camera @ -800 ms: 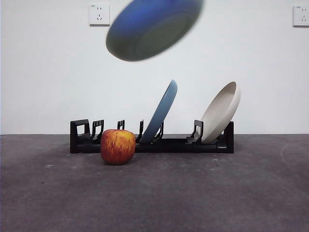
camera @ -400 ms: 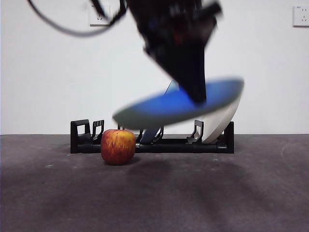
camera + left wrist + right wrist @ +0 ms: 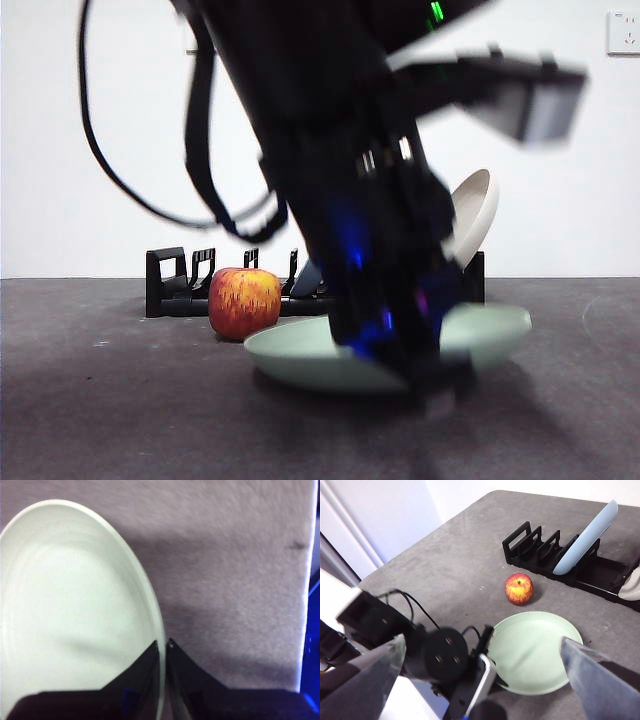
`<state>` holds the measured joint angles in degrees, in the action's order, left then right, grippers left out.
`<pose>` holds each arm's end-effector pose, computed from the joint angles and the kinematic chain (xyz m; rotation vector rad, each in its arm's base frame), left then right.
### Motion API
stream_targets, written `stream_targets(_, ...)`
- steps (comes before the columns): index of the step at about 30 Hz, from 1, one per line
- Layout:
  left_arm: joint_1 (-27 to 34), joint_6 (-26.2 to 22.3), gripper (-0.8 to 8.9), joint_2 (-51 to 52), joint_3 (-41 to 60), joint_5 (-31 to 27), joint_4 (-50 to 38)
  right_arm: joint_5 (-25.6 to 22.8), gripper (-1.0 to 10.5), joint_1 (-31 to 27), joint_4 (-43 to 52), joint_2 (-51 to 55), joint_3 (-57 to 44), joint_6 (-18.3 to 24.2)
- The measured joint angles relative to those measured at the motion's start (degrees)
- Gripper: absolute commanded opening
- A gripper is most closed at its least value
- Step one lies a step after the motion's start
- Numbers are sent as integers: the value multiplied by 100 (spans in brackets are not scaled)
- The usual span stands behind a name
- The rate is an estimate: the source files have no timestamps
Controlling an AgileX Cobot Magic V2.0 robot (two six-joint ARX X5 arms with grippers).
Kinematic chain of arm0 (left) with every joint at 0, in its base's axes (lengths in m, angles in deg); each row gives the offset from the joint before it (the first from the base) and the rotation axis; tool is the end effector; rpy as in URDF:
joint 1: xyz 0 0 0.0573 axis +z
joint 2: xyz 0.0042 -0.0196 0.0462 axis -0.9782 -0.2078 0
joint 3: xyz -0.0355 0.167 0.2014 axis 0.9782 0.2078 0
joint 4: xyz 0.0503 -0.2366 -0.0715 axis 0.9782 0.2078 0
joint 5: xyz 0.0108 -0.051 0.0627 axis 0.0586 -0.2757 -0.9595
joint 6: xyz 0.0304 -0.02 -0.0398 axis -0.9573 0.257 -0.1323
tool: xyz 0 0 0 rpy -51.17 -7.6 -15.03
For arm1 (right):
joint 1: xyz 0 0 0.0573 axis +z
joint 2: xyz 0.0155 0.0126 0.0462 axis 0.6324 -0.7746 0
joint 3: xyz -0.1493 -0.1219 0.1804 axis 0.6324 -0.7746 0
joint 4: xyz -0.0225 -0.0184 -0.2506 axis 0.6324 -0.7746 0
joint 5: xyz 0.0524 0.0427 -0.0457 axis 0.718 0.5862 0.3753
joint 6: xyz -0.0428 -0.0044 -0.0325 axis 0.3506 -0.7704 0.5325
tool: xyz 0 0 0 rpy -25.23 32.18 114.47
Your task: Take the green plate from the plate rack,put the plate on the table,take the apple from the table,put the apple in the plate
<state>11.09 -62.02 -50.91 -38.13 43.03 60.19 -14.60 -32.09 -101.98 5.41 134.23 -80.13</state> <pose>0.1424 -0.3101 0.1604 1.0900 0.5759 -0.9421 0.0702 0.0275 0.3918 0.0141 0.4574 0.8454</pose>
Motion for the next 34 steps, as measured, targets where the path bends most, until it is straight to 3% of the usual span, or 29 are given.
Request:
stream_targets(8, -17, -122, 13, -192, -2, -98, -90, 0, 657, 0, 0, 0, 0, 0)
stream_targets(12, -17, -90, 241, -192, -2, -61, -83, 0, 657, 0, -2, 0, 0, 0)
stream_targets(14, -17, -46, 294, -192, -2, -52, -83, 0, 657, 0, -2, 0, 0, 0)
stream_targets(25, -15, 120, 294, 11, -11, -74, 94, 0, 657, 0, -2, -4, 0, 0)
stream_targets(34, -28, 737, 293, 1635, -127, -72, 933, 0, 658, 0, 9, -240, 0, 0)
